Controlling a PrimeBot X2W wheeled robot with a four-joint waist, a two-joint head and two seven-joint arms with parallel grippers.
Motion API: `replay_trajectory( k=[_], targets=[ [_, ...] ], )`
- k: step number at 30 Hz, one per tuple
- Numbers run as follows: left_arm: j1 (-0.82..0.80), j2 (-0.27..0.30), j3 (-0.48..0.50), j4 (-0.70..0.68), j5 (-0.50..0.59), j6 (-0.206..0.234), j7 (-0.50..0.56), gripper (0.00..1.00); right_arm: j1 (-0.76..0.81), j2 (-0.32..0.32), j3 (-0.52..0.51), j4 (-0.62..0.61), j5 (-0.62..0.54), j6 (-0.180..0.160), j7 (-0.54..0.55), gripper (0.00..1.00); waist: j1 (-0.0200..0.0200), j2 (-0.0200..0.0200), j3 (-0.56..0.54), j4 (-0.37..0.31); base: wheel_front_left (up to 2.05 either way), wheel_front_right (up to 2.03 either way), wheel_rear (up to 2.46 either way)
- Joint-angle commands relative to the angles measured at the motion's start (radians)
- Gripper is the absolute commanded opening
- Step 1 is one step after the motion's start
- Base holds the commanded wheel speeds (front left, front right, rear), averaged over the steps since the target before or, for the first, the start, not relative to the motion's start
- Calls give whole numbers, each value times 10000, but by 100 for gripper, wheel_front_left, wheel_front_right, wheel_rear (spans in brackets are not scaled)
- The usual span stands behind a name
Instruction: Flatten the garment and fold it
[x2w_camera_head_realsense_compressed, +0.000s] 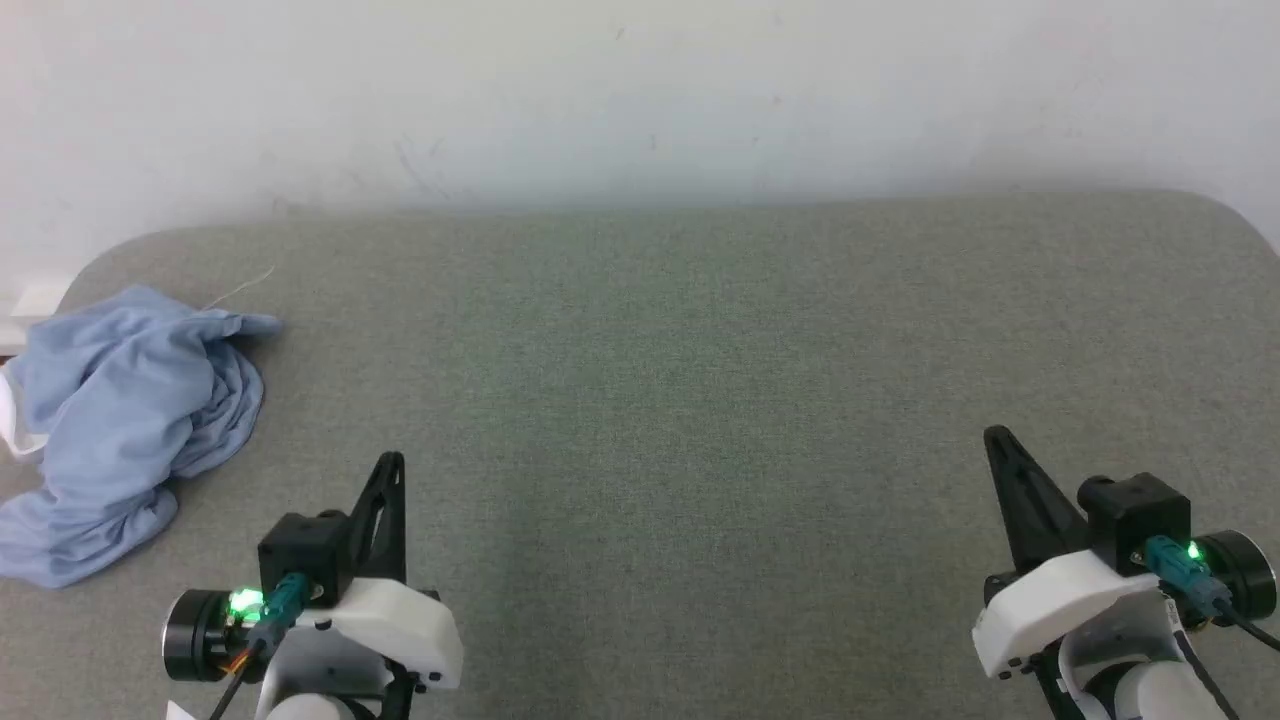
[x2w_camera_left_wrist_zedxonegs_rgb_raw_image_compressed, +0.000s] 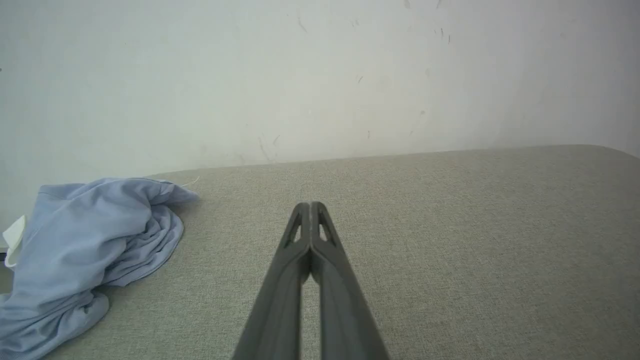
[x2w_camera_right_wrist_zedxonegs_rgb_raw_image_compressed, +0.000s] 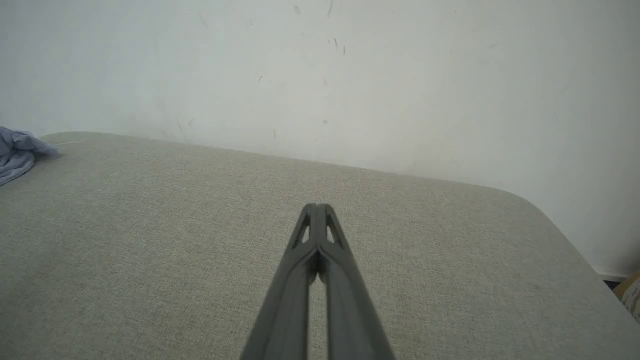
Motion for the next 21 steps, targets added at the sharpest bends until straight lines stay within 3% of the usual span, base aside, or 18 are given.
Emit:
replay_trajectory(
  k=[1, 21],
  targets=[
    [52, -36, 32, -53, 64, 64, 1, 0, 110, 36, -1, -66, -76, -21, 7, 0, 0, 0, 0, 0, 0, 0, 0],
    [52, -36, 32, -53, 64, 64, 1, 0, 110, 36, -1, -66, -76, -21, 7, 0, 0, 0, 0, 0, 0, 0, 0]
  ],
)
